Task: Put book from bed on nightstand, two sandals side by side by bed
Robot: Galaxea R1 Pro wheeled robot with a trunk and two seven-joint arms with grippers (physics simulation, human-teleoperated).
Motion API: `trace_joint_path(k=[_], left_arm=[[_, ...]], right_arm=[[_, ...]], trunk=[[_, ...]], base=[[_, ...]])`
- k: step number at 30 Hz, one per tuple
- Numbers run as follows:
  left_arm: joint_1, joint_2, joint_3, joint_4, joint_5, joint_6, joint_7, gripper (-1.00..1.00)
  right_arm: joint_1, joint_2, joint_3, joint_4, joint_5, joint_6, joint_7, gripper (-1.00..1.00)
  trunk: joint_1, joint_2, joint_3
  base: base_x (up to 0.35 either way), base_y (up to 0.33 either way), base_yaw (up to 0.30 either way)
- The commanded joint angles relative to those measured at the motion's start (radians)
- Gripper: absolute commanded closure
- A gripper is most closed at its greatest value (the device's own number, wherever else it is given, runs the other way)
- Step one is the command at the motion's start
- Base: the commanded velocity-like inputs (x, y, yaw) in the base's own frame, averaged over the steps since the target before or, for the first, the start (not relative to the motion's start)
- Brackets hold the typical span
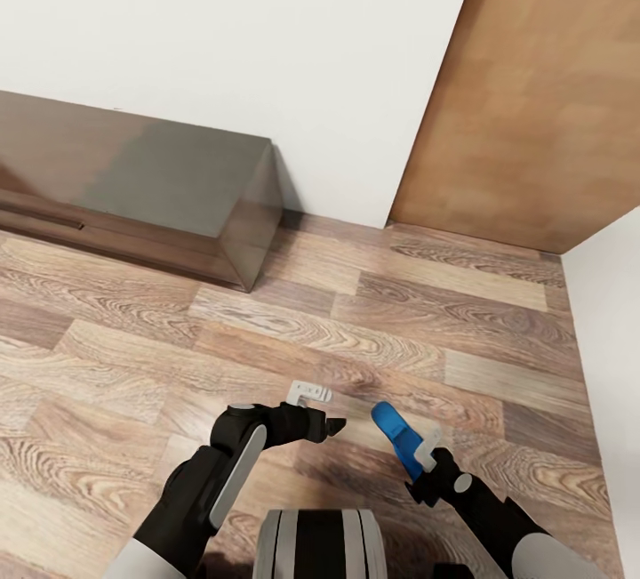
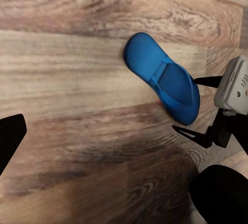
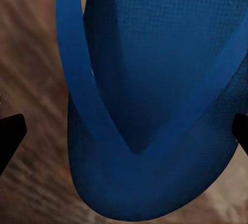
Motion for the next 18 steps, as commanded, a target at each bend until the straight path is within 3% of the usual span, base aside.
trace_joint_path(k=[1, 18], left_arm=[[0.000, 0.000, 0.001, -0.001, -0.002, 0.004, -0.004, -1.00], [0.000, 0.000, 0.001, 0.001, -0.003, 0.003, -0.003, -1.00]], right_arm=[[-0.001, -0.001, 0.000, -0.009, 0.010, 0.006, 0.004, -1.00], [-0.031, -0.004, -0.003, -0.021, 0.010, 0.008, 0.004, -1.00]], trunk=[[0.000, 0.000, -0.005], [0.001, -0.001, -0.012]], base=[[0.000, 0.000, 0.000], [0.000, 0.000, 0.000]])
